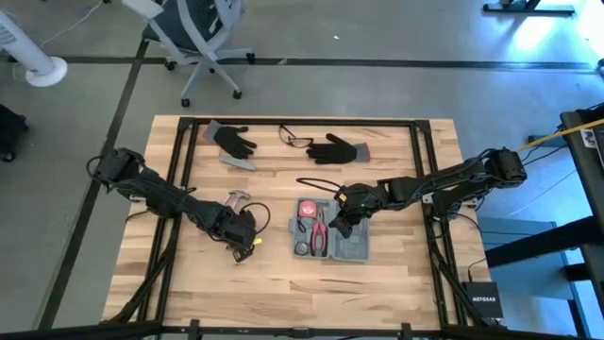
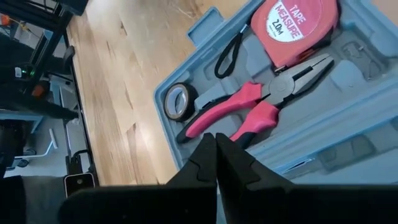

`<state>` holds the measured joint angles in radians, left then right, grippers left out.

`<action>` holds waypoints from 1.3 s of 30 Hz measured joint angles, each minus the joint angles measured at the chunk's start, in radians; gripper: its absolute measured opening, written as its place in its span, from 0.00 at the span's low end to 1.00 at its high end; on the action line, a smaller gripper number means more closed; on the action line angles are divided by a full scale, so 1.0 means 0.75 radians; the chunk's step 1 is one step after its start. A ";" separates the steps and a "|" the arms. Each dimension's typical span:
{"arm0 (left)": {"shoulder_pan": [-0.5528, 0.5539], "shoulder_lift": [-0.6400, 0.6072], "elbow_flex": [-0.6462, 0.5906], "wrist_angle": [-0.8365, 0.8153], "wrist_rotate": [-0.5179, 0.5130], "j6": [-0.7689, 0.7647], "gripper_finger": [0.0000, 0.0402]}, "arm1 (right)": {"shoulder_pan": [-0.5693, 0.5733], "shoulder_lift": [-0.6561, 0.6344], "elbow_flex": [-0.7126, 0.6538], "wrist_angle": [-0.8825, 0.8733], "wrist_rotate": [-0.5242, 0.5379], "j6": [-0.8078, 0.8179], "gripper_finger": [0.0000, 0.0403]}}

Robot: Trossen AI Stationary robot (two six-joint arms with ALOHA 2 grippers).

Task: Prefit tool cases
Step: Put the orange Allen wrench set into the gray prefit tool case

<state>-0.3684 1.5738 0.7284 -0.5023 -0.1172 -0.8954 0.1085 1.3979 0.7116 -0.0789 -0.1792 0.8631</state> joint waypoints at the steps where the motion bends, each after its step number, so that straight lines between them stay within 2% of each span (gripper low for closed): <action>1: 0.009 0.001 0.000 0.005 0.004 -0.016 0.00 | 0.000 0.000 0.000 0.000 0.000 0.000 0.00; 5: 0.032 -0.009 0.030 0.014 0.031 -0.040 0.00 | 0.000 0.000 0.000 0.006 -0.017 -0.001 0.00; 9: 0.040 -0.055 0.107 0.041 0.006 0.030 0.00 | 0.001 -0.012 0.008 0.005 -0.041 -0.008 0.00; 14: 0.038 -0.120 0.164 -0.149 -0.019 0.062 0.00 | 0.000 -0.012 0.061 0.002 -0.065 -0.086 0.00; 23: 0.038 -0.378 0.179 -0.477 0.007 0.052 0.00 | 0.000 -0.012 0.099 0.006 -0.049 -0.184 0.00; 26: 0.038 -0.429 0.170 -0.547 0.022 -0.026 0.01 | 0.001 -0.012 0.099 0.005 -0.042 -0.196 0.00; 30: 0.016 -0.430 0.105 -0.469 0.119 -0.124 0.07 | 0.002 -0.012 0.099 0.004 -0.045 -0.219 0.00; 34: -0.039 -0.405 0.004 -0.299 0.208 -0.292 0.17 | 0.003 0.001 0.099 0.029 -0.090 -0.227 0.00; 39: -0.062 -0.404 -0.015 -0.225 0.200 -0.411 0.28 | 0.003 0.079 0.101 0.102 -0.147 -0.253 0.00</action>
<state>-0.4146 1.2706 0.7174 -0.6711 0.0329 -1.2034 0.1108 1.4571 0.7872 -0.0024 -0.2898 0.6731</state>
